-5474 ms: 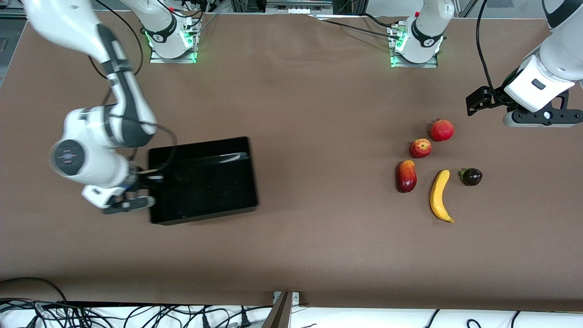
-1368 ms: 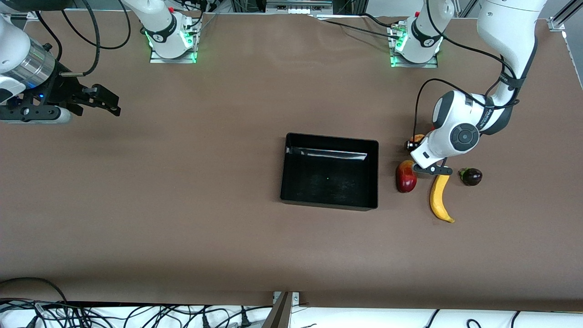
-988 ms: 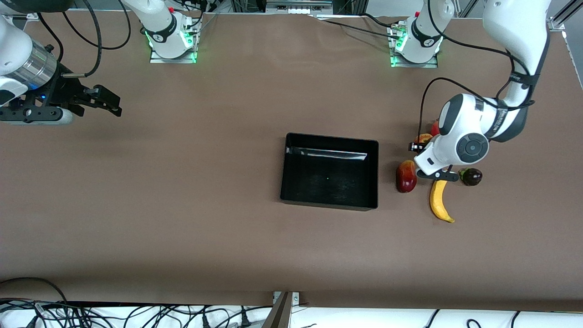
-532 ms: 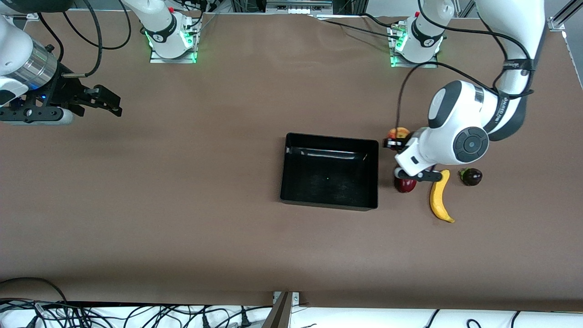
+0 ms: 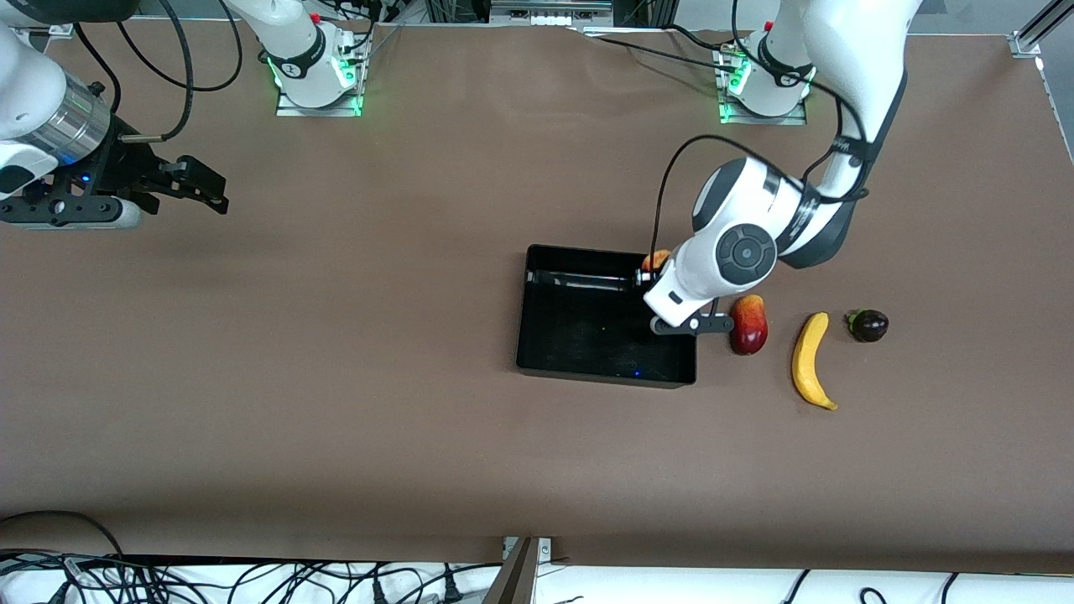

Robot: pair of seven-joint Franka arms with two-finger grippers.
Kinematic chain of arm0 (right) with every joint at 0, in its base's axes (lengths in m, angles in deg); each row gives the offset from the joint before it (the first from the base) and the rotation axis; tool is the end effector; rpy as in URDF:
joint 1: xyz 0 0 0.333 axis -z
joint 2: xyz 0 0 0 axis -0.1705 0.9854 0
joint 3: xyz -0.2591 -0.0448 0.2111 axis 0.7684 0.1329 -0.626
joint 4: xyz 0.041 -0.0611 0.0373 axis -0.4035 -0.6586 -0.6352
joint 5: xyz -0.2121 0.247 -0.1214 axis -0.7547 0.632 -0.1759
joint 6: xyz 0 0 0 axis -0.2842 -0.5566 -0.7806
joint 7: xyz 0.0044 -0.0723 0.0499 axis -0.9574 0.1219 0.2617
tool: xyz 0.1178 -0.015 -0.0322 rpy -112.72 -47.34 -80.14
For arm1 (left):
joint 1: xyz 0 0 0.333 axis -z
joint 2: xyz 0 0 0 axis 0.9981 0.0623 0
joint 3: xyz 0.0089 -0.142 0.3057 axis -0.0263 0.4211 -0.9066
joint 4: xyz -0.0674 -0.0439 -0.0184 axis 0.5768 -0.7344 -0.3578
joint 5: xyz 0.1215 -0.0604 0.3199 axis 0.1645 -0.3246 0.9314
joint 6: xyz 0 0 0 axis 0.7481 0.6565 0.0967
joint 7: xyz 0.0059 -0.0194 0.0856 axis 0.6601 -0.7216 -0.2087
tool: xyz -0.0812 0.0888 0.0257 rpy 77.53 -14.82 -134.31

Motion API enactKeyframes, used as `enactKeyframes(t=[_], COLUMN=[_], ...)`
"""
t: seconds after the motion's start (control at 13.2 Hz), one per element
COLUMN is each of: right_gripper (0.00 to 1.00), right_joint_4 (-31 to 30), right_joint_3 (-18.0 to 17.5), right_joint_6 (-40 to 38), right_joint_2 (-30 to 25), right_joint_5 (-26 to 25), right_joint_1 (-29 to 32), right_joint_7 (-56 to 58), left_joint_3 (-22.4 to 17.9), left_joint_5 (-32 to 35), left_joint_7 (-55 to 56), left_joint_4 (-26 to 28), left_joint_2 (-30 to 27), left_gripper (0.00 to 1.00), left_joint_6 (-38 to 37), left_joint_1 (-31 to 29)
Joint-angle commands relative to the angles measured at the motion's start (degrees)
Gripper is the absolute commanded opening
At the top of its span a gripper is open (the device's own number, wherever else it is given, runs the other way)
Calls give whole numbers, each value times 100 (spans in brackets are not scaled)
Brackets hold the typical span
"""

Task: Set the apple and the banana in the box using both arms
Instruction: 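Carry the apple into the black box and open the left gripper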

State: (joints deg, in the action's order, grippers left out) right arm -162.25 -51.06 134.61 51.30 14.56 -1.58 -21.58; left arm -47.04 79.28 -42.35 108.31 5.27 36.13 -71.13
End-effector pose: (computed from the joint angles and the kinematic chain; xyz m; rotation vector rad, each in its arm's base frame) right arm 0.5055 0.0750 0.5976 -3.1056 0.0058 0.0485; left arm 0.5577 -0.2684 0.3041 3.0348 0.1245 -0.3809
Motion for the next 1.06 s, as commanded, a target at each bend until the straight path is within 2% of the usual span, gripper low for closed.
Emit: enactKeyframes(t=[0.0, 0.08, 0.15, 0.23, 0.3, 0.53, 0.76, 0.84, 0.91, 0.99], right_gripper=[100, 100, 100, 100, 100, 100, 100, 100, 100, 100], right_joint_4=[-59, -59, -59, -59, -59, -59, -59, -59, -59, -59], right_joint_3=[-40, -40, -40, -31, -31, -31, -40, -40, -40, -40], right_joint_6=[36, 27, 36, 27, 27, 36, 45, 53, 45, 45], right_joint_2=[-67, -67, -67, -67, -67, -67, -58, -58, -58, -58], right_joint_5=[-79, -79, -79, -79, -79, -79, -79, -79, -79, -79], right_joint_1=[5, 5, 5, 5, 5, 5, -3, -3, -3, -3], right_joint_7=[6, 6, 6, 6, 6, 6, 6, 6, 6, 6], left_joint_3=[-24, -24, -24, -24, -24, -50, -155, -173, -182, -165], left_joint_5=[118, 126, 127, 127, 118, 118, 196, 440, 956, 1405], left_joint_7=[34, 34, 42, 42, 42, 42, 7, -28, -63, -272], left_joint_4=[-133, -133, -133, -141, -159, -360, -1315, -1659, -1923, -1969], left_joint_2=[404, 509, 597, 694, 712, 520, 247, 238, 238, 238], left_gripper=[5, 6, 11, 32, 99, 100, 100, 100, 100, 100], left_joint_6=[176, 246, 307, 308, 308, 116, -1338, -1797, -2080, -2178], left_joint_1=[96, 149, 184, 193, 167, 79, -140, -271, -455, -657])
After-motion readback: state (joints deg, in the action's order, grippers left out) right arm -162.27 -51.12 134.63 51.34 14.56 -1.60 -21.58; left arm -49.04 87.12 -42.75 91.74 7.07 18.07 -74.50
